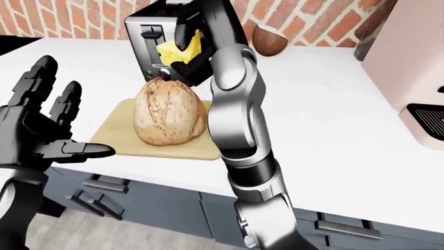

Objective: Pick up the wedge of cheese and place it on the slice of bread to prepare a simple cheese on bread dish.

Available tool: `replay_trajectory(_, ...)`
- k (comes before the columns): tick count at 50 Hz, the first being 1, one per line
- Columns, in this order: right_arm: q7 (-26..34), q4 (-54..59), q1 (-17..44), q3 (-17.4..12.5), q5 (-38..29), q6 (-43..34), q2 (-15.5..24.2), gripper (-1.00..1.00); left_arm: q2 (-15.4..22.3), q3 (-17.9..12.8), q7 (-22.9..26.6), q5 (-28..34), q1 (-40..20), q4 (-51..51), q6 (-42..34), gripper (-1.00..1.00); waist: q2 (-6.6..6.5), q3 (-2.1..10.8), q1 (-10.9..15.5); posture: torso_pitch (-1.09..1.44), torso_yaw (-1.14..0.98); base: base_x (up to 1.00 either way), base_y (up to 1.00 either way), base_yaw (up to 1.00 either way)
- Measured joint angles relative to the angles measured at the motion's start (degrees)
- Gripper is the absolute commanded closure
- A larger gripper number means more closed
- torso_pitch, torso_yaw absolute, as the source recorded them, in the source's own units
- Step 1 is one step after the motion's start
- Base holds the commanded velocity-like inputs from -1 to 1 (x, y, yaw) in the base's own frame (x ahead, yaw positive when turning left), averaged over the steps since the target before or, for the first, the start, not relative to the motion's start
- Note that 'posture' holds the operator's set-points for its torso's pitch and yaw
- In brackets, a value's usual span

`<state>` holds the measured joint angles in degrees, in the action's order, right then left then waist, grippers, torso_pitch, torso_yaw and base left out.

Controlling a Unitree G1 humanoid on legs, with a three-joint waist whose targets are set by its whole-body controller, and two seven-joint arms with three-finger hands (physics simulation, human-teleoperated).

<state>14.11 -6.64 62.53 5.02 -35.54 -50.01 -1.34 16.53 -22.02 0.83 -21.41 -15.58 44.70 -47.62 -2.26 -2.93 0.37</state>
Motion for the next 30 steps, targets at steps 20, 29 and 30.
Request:
replay_trajectory(20, 3.43, -0.91, -1.80, 1.70, -2.21, -0.05, -5.61, 1.00, 0.64, -0.53, -0.38, -0.93, -0.73, 1.08, -1.42, -1.00, -0.58, 0.05, -0.33, 0.00, 0.00, 0.00, 0.00, 0.00)
replay_trajectory(29, 4.95, -1.32, -2.07, 2.70, -3.34, 0.09, -7.18, 1.00, 0.72, -0.70, -0.53, -1.27, -0.43, 0.85, -1.19, -1.00, -0.85, 0.22, -0.48, 0.00, 0.00, 0.00, 0.00, 0.00)
replay_trajectory(30, 5.07, -1.14, -2.26, 2.74, -3.42, 0.21, -7.33, 1.00, 0.72, -0.71, -0.52, -1.28, -0.36, 0.83, -1.12, -1.00, -0.87, 0.21, -0.49, 0.00, 0.00, 0.00, 0.00, 0.00)
